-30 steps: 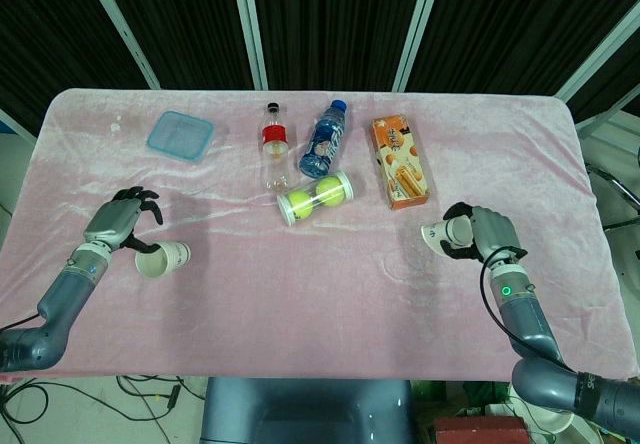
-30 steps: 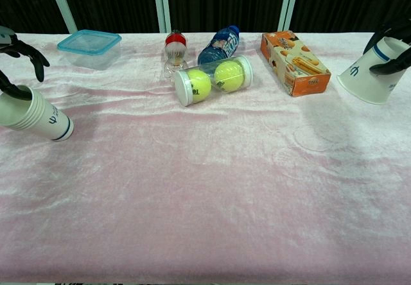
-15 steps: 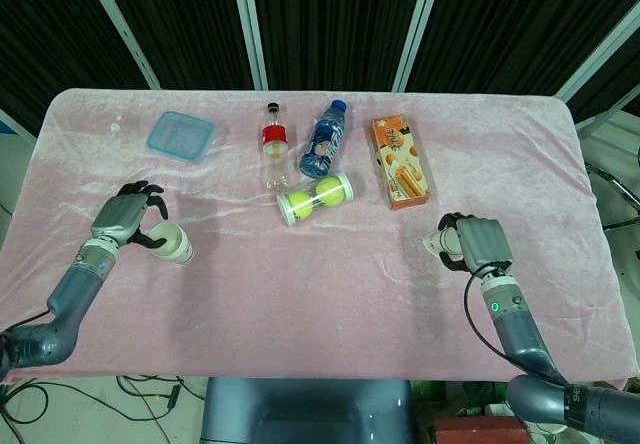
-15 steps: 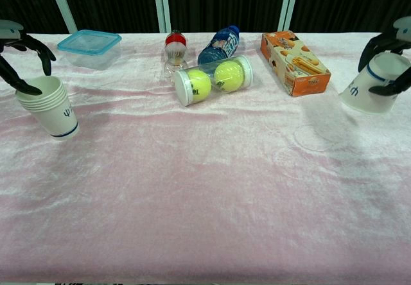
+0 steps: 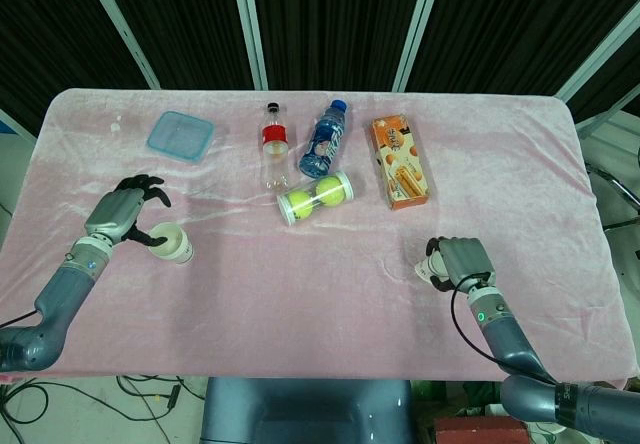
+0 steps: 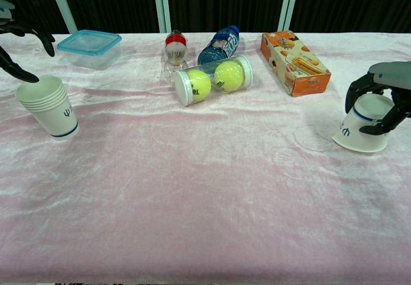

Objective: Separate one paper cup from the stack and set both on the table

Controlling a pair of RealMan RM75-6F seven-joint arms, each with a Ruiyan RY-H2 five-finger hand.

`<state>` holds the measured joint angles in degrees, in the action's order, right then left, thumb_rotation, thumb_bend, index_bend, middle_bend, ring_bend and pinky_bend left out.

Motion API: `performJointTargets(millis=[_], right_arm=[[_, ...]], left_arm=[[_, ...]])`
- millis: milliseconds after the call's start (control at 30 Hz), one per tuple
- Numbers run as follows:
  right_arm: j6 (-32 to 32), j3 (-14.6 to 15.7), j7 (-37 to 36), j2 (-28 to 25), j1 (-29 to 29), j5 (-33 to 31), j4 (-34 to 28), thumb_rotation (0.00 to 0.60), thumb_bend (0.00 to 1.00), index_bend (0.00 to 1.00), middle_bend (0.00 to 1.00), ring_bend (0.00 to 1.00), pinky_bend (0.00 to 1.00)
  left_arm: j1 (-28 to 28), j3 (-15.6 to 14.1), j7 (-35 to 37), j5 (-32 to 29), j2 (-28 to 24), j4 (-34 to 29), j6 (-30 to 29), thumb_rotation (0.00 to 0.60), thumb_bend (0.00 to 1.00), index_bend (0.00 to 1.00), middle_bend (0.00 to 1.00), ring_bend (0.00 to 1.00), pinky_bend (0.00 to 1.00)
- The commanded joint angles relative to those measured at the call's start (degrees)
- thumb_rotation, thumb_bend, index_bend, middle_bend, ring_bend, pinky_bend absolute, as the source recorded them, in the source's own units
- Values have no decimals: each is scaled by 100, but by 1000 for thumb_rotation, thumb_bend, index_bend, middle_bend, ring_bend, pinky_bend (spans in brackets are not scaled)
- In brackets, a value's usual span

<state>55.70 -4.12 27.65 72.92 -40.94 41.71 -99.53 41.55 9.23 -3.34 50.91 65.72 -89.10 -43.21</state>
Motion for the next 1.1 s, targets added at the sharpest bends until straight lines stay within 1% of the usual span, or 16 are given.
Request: performJointTargets(millis=[33,100,167,233,300,467,600,700,767,867,900,1033,1100], right_arm=[[-273,73,122,-120,-110,-276,-87,600,388,385,224,476,528],[-380,97,143,-160,-163,-392,-110,600,278,242,116,415,459],[-478,140,180,-213,-211,-453,-143,600,203,134,40,365,395],[-533,157,176,-261,-249,-509,-182,600,140,51,1,322,347],[-523,126,80,-309,-242,-479,-217,600,102,19,0,302,328],[-401,-5,-340,-506,-92,-190,-351,600,68,0,0,241,295],[-281,-89,-999,-1070,267,376,-674,600,69,0,0,235,260],[221,2,-1296,-1492,705,988,-649,600,69,0,0,237,247],[825,129,-1296,-1644,1064,1392,-369,600,72,0,0,233,242],[1463,291,-1435,-1650,1510,1889,120,600,76,0,0,223,226],[1720,341,-1600,-1628,1713,2083,370,600,76,0,0,221,221],[2233,565,-2051,-1471,2143,2863,1085,600,86,0,0,214,213],[2480,717,-2140,-1375,2323,3320,1422,600,98,0,0,211,211]], left_arm=[[-6,-19,10,18,-25,-17,33,600,135,356,105,0,0],[-3,-40,4,27,-33,-15,60,600,135,350,102,0,0],[-4,-47,1,38,-32,-11,56,600,136,347,99,0,0],[-8,-45,8,48,-41,-19,42,600,135,346,97,0,0],[-19,-32,23,74,-62,-43,6,600,135,345,95,0,0],[-78,-13,51,233,-144,-170,-142,600,135,344,90,0,0],[-220,-37,24,517,-341,-504,-433,600,134,338,79,0,0],[-423,-113,-170,768,-583,-869,-874,600,134,329,72,0,0],[-633,-206,-327,957,-787,-1184,-1251,600,135,312,63,0,0],[-969,-335,-368,1252,-985,-1535,-1755,600,135,272,46,0,0],[-1153,-432,-362,1397,-1064,-1653,-1973,600,135,259,41,0,0],[-1658,-726,-264,1909,-1183,-1849,-2533,600,134,195,22,0,0],[-1975,-913,-196,2230,-1169,-1856,-2889,600,134,187,22,0,0]])
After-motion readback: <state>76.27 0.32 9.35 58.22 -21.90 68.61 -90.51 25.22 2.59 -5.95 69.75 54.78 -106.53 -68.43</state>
